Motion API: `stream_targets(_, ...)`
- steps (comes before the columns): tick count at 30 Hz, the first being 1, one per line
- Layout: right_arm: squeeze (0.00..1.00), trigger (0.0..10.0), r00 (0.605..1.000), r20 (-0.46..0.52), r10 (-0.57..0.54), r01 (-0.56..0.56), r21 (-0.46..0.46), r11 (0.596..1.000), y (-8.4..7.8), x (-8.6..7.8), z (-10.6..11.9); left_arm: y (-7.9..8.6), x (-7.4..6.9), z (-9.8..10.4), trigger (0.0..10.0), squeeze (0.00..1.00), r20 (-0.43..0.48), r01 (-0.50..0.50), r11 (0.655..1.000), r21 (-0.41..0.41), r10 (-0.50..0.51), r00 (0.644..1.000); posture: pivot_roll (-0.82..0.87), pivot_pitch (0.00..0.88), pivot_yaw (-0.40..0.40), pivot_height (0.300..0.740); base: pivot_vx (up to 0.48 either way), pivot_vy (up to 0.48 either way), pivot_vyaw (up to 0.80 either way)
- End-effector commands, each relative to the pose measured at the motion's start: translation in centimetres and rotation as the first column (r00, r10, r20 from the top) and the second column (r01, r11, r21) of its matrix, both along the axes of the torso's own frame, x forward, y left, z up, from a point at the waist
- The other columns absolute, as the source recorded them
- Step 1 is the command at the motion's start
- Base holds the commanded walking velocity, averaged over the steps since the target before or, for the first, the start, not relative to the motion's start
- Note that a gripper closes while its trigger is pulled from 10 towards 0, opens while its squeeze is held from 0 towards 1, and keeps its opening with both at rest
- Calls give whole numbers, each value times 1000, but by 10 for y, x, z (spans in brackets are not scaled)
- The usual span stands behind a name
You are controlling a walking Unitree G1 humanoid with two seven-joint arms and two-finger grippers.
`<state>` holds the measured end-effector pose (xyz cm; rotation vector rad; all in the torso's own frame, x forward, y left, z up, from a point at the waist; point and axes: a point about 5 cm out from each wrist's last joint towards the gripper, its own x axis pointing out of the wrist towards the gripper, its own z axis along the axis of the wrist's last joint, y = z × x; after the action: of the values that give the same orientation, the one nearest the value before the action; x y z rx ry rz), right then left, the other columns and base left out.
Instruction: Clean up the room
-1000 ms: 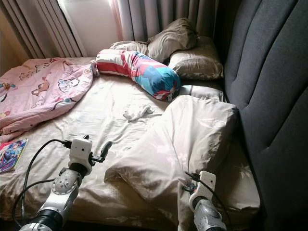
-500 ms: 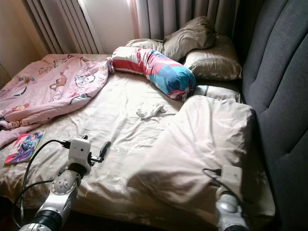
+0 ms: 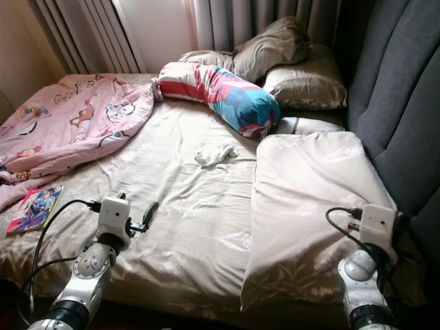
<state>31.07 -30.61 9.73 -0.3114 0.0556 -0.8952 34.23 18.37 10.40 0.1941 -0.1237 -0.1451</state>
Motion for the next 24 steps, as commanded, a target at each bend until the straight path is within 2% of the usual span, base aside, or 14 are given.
stream_targets(1,0,0,994,81,-68,60,103,993,-12,-5,4,0,-1,-3,10000,0,-21,-1,1000,9,1,1000,22,109,73,635,0,0,0)
stream_targets(3,0,0,993,69,-99,78,259,963,-8,-10,-14,0,-1,-3,10000,0,-20,0,1000,9,0,1000,23,109,73,635,0,0,0)
stream_targets(7,0,0,993,22,-114,101,322,941,-4,-18,-30,1,0,-3,10000,0,-19,-2,1000,11,2,1000,27,111,74,635,0,0,0)
stream_targets(12,0,0,996,-3,-90,85,366,927,-2,-19,-37,1,0,-3,10000,0,-19,-3,1000,11,3,1000,26,112,74,635,0,0,0)
stream_targets(13,0,941,997,-6,-83,79,387,919,-1,-19,-40,1,0,-3,10000,0,-19,-2,1000,11,3,1000,24,111,74,635,0,0,0)
stream_targets(14,0,4549,998,-29,-56,63,403,913,2,-18,-43,0,-1,-3,10000,0,-20,1,1000,10,-1,1000,24,111,74,635,0,0,0)
stream_targets(15,0,4549,998,-35,-48,58,406,912,4,-17,-44,-1,-1,-3,10000,0,-20,2,1000,10,-2,1000,24,111,74,635,0,0,0)
stream_targets(16,0,10000,998,-48,-30,48,434,900,6,-17,-48,-2,-1,-4,10000,0,-21,4,1000,10,-4,1000,23,111,73,635,0,0,0)
stream_targets(17,0,10000,998,-48,-30,48,434,900,6,-17,-48,-2,-1,-4,10000,0,-21,4,1000,10,-4,1000,23,111,73,635,0,0,0)
stream_targets(19,0,10000,997,-71,9,28,499,866,14,-17,-57,-3,-1,-4,10000,0,-23,7,1000,7,-7,1000,21,111,73,635,0,0,0)
stream_targets(23,0,10000,994,-73,86,-31,551,834,26,-15,-64,-3,-1,-4,10000,0,-22,7,1000,7,-6,1000,21,112,71,635,0,0,0)
stream_targets(24,0,10000,992,-43,120,-76,556,828,33,-11,-62,-3,-1,-4,10000,0,-21,5,1000,7,-5,1000,22,112,69,635,0,0,0)
